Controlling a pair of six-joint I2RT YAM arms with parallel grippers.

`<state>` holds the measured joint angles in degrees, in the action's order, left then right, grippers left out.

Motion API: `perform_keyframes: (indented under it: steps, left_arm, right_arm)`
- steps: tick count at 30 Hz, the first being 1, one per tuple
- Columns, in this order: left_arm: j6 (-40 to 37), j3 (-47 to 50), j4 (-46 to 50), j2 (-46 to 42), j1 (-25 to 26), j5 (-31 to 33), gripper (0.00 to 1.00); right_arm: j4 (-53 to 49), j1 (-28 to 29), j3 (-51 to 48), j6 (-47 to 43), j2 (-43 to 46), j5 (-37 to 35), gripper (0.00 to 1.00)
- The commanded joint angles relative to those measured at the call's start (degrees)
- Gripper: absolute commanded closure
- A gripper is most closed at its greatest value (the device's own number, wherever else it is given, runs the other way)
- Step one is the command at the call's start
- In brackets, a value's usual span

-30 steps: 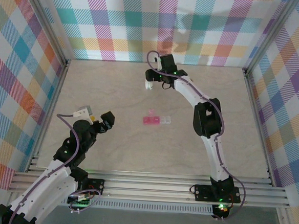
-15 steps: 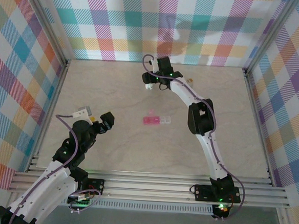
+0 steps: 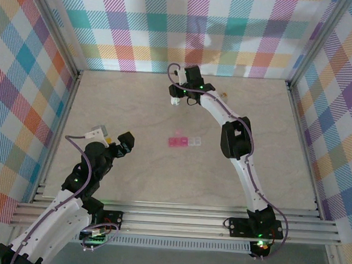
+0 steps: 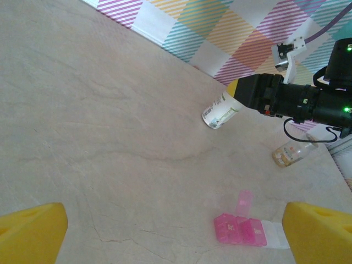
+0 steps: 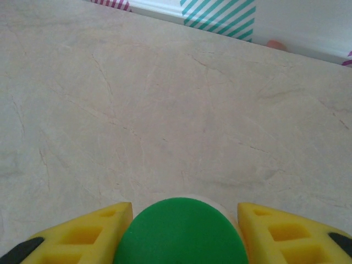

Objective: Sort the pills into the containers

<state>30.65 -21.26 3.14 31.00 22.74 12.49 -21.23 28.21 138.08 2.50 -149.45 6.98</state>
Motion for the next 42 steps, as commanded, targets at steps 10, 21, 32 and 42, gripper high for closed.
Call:
perform_keyframes:
  steps: [10,21,32,42]
  left_arm:
    - [-2.97,0.60,-10.15,5.10,-0.24,-7.70,0.00]
    - [-25.94,-2.52,-40.15,30.42,6.61,-31.21,0.04]
    - [-46.46,-9.13,-47.76,41.58,12.15,-41.56,0.07]
    - [-42.09,-14.60,-51.97,45.19,14.86,-45.92,0.15]
  right_arm:
    - [-3.63,0.26,-12.74,-3.89,19.92,5.63,0.74]
    - [-15.07,-0.45,-35.19,-19.54,47.56,28.66,0.73]
    - [-15.20,-0.52,-51.07,-26.12,62.28,41.61,0.73]
    - [-6.18,-0.26,-59.65,-22.16,68.89,49.45,0.72]
